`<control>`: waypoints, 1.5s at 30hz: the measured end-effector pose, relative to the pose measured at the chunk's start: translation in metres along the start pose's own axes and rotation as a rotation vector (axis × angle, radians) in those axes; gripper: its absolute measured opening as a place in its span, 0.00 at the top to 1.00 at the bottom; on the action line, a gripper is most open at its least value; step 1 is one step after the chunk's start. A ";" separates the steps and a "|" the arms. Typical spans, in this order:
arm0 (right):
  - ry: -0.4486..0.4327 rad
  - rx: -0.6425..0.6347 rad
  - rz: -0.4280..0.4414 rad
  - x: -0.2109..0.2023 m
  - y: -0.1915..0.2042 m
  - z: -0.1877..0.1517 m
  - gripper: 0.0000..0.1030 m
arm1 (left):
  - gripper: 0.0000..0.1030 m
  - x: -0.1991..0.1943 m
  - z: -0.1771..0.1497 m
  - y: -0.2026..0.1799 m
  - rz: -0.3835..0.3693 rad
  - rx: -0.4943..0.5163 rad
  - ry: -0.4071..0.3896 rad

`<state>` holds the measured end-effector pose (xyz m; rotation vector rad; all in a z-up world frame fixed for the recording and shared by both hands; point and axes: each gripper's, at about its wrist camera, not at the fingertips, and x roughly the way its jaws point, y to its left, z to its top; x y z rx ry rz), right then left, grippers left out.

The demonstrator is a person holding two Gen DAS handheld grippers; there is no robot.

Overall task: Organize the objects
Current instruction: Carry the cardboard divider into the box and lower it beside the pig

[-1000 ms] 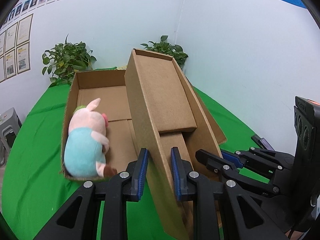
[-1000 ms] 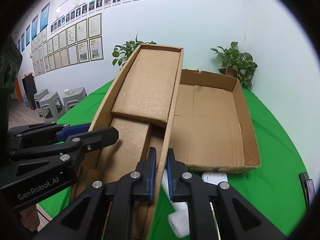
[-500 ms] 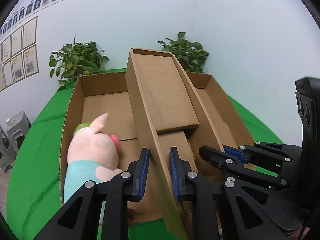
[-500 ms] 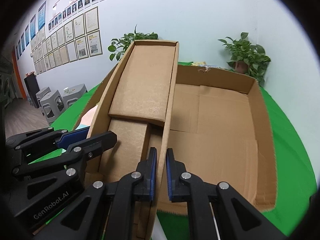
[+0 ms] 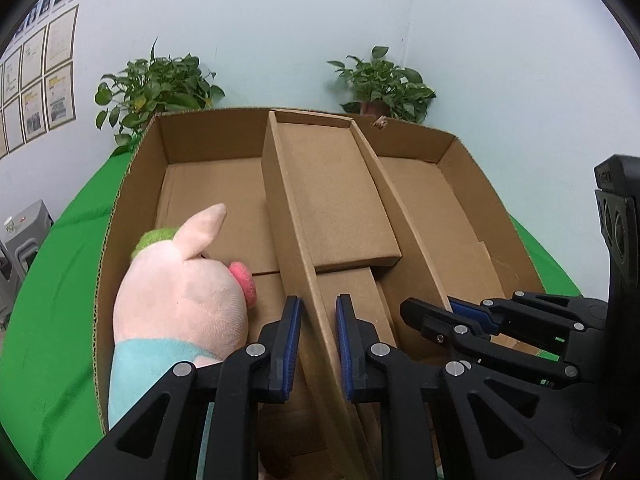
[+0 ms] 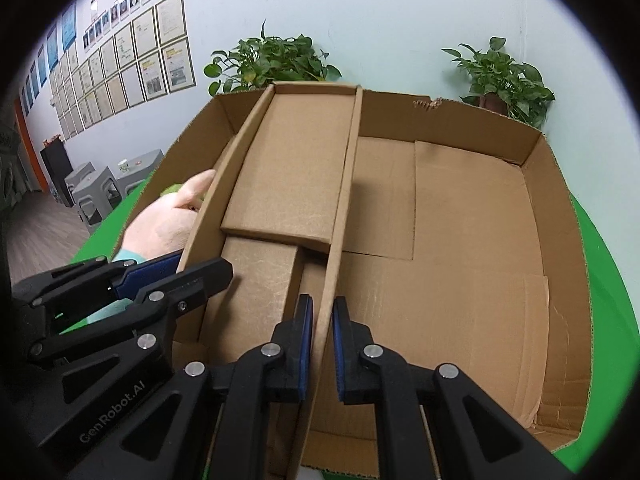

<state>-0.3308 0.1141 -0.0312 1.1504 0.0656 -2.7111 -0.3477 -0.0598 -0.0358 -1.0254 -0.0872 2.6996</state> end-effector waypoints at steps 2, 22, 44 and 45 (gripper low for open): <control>0.006 0.001 0.001 0.004 -0.001 0.001 0.91 | 0.86 0.006 0.001 0.005 -0.007 -0.008 0.009; 0.054 0.021 0.007 0.019 0.005 -0.003 0.91 | 0.86 0.018 -0.001 0.016 0.010 -0.008 0.034; 0.108 -0.024 -0.003 0.052 0.022 -0.009 0.92 | 0.84 -0.007 -0.012 0.048 0.010 -0.091 0.085; 0.108 -0.034 -0.012 0.052 0.024 -0.009 0.92 | 0.84 -0.013 -0.014 0.048 0.012 -0.088 0.081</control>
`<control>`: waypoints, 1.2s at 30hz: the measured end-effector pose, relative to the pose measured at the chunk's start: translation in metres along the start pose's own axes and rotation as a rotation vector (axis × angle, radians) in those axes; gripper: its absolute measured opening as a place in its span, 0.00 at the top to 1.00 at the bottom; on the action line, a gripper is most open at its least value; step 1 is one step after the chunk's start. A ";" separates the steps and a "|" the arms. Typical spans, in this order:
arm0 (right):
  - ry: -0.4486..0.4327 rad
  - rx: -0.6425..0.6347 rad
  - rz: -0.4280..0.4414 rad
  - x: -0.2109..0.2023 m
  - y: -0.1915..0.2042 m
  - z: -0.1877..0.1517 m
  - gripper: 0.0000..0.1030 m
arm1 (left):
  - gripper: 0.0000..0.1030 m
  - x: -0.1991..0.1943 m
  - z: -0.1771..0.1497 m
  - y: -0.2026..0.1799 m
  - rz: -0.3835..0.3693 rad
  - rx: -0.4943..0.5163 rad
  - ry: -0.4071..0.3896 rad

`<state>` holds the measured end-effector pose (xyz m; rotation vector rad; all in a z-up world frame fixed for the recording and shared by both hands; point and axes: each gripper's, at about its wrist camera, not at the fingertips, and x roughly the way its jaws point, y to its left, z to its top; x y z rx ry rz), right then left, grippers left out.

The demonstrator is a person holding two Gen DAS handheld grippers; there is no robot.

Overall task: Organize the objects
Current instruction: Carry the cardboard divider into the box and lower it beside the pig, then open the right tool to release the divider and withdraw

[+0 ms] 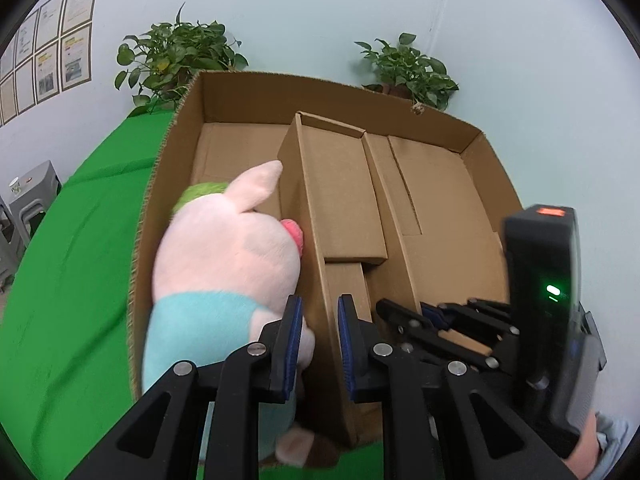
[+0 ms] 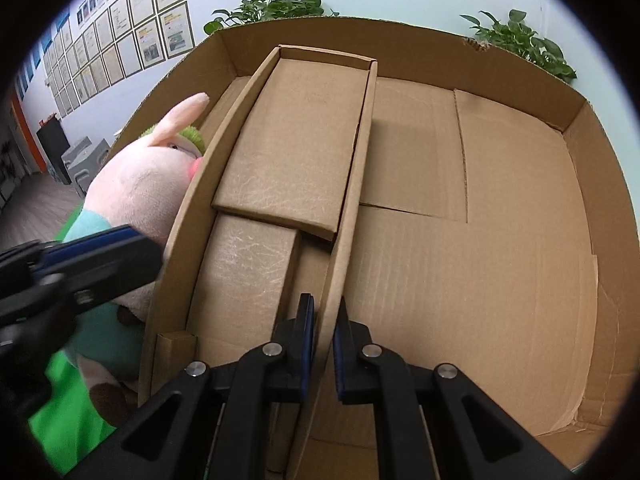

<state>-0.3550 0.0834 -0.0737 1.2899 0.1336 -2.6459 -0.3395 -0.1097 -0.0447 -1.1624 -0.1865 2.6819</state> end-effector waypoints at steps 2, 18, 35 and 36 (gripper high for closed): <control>0.003 -0.024 -0.028 0.001 0.004 0.001 0.92 | 0.82 -0.011 -0.004 0.000 0.012 0.005 -0.006; -0.050 0.008 -0.001 -0.032 -0.015 -0.004 0.16 | 0.19 -0.093 -0.056 -0.021 0.259 0.094 -0.151; -0.234 0.046 -0.005 -0.189 -0.066 -0.138 0.01 | 0.00 -0.140 -0.109 -0.131 0.169 0.157 -0.201; -0.236 0.046 0.002 -0.192 -0.067 -0.144 0.01 | 0.00 -0.139 -0.113 -0.135 0.172 0.158 -0.189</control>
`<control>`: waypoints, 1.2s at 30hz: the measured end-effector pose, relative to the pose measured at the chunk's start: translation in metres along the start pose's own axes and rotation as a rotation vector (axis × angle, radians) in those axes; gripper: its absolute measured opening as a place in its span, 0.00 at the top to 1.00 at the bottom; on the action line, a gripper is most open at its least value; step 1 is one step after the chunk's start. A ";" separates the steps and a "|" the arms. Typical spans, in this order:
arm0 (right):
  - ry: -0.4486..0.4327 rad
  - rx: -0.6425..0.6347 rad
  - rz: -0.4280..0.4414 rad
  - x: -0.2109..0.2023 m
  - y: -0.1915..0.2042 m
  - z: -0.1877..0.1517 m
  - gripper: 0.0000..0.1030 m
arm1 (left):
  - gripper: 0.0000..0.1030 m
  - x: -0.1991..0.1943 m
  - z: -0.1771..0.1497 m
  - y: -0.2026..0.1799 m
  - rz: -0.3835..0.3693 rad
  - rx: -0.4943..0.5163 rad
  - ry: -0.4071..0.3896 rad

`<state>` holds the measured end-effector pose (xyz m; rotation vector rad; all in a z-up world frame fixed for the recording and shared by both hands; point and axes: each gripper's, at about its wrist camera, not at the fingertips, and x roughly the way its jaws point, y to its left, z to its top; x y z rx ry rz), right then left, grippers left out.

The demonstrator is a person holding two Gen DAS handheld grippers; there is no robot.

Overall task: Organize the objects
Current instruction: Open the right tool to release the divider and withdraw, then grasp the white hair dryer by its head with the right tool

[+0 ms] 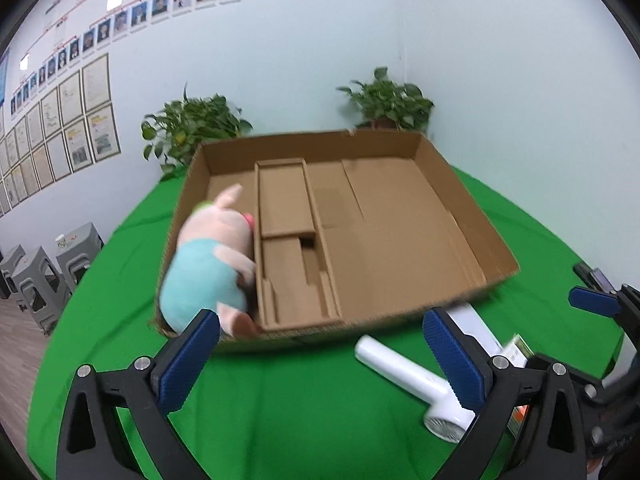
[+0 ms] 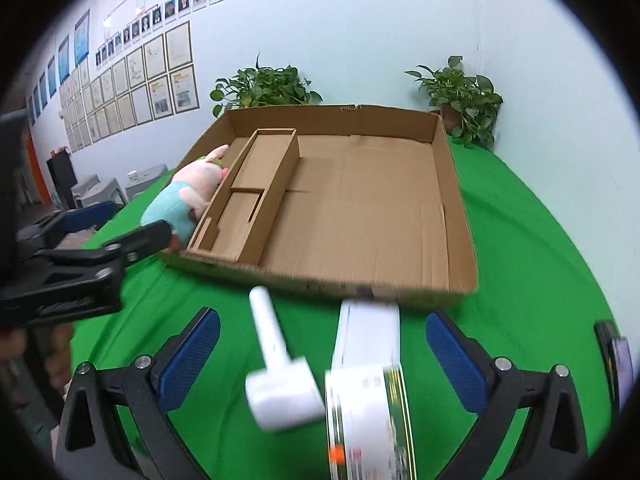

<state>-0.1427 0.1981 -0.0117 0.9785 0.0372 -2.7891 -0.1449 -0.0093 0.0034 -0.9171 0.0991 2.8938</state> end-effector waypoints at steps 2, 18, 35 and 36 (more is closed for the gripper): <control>0.004 -0.006 0.007 -0.001 0.002 -0.007 0.01 | 0.00 0.001 -0.004 -0.007 0.004 0.007 0.012; -0.012 -0.057 0.075 0.002 0.029 -0.021 0.01 | 0.00 0.001 -0.015 0.001 0.043 -0.063 0.006; 0.227 -0.117 0.088 0.079 0.056 -0.037 0.02 | 0.00 0.040 -0.079 0.060 -0.156 -0.265 0.222; 0.237 -0.129 0.074 0.084 0.057 -0.038 0.03 | 0.01 0.040 -0.083 0.064 -0.156 -0.275 0.227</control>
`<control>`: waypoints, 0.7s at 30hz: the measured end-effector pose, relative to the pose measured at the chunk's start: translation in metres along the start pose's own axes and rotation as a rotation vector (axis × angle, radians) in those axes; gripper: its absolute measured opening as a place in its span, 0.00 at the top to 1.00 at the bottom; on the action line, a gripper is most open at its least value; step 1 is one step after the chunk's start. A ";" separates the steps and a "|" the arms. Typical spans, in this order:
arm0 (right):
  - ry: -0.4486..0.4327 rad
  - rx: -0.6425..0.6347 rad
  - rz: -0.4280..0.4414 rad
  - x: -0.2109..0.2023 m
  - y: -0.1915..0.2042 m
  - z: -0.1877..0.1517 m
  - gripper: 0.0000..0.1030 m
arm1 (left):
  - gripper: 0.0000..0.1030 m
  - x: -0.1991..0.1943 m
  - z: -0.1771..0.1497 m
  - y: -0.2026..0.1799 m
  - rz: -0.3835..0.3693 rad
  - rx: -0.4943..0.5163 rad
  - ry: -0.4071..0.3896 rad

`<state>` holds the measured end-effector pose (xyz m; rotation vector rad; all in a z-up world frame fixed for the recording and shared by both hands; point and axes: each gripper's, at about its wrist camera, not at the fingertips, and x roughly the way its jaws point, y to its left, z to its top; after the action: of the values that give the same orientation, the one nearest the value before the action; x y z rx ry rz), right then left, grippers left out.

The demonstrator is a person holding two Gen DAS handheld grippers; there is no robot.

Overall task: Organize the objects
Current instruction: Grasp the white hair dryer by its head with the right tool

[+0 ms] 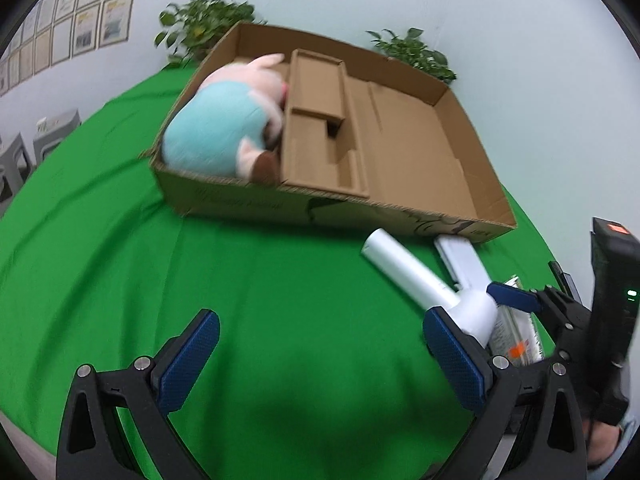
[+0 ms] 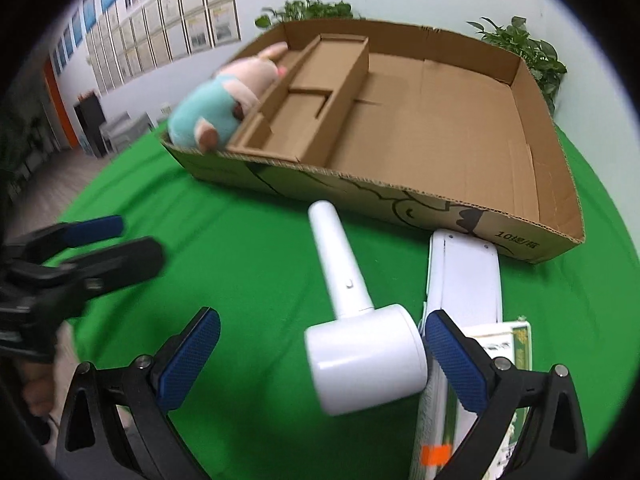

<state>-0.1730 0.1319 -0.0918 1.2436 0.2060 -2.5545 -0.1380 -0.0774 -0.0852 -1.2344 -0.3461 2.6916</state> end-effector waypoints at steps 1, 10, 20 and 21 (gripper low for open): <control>0.006 -0.015 -0.025 0.004 0.000 0.000 0.04 | 0.01 0.000 -0.003 0.005 -0.002 -0.010 0.001; 0.050 -0.150 -0.032 0.019 0.012 -0.016 0.45 | 0.01 0.000 -0.010 0.030 -0.039 -0.059 0.020; 0.054 -0.021 0.117 0.014 0.039 -0.019 0.39 | 0.01 0.010 -0.006 0.033 -0.089 -0.071 0.058; 0.053 -0.017 0.127 0.013 0.039 -0.022 0.32 | 0.01 0.011 -0.004 0.034 -0.095 -0.075 0.066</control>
<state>-0.1513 0.0976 -0.1157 1.2774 0.1543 -2.4093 -0.1437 -0.1067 -0.1056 -1.2893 -0.4879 2.5736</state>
